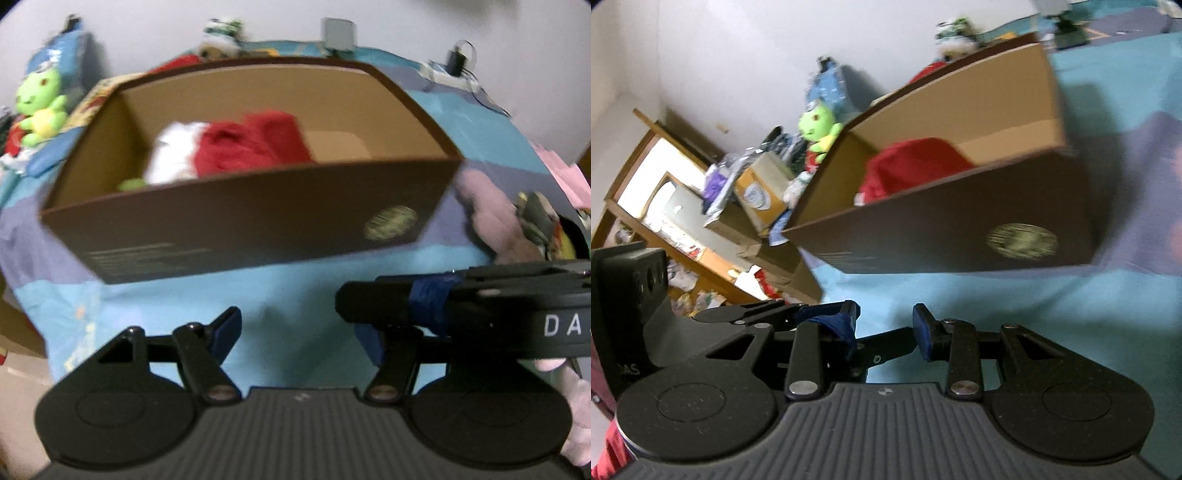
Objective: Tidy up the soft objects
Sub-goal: 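Grasp the pink plush bunny in the pile with the right gripper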
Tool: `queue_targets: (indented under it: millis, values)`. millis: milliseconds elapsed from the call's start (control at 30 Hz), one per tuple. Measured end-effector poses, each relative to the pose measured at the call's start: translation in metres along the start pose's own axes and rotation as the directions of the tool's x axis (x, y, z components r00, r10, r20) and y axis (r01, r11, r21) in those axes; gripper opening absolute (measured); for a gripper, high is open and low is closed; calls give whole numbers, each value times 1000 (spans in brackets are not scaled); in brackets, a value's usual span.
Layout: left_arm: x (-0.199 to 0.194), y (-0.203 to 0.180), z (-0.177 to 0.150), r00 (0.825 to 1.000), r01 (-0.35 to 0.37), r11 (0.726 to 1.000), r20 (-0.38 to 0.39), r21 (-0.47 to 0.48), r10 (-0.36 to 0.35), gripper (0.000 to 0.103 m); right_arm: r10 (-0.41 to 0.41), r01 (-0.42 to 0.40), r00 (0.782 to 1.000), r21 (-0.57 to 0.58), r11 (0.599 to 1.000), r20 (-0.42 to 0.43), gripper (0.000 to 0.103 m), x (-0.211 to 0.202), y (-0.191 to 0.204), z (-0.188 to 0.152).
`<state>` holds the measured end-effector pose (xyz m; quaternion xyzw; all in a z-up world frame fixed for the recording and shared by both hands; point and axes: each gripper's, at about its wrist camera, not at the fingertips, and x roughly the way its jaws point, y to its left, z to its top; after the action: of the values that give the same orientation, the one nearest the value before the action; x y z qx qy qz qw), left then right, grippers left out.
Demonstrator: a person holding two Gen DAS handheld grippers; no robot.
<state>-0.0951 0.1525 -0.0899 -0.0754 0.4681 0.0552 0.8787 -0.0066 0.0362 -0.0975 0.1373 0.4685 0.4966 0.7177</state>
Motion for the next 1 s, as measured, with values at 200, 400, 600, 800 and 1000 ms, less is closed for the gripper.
queue_targets:
  millis: [200,400,600,800,1000]
  values:
    - [24,-52,2,994,102,992,-56,74,-98,67,-104,102,994,38,994,42,17,-39,-34,-13]
    - [39,-100,13,982,186,969,-75,161,-176,67,-211,197,972,132,971,106,17,-88,-72,-26]
    - [46,-135,26,963,268,938,-79,219,-257,67,-240,201,956,218,955,170,18,-132,-100,-38]
    - [47,-151,32,953,302,918,-82,258,-291,68,-176,136,960,189,973,219,18,-156,-102,-38]
    - [58,-153,37,941,338,916,-113,214,-320,68,-295,236,927,253,938,231,21,-162,-127,-32]
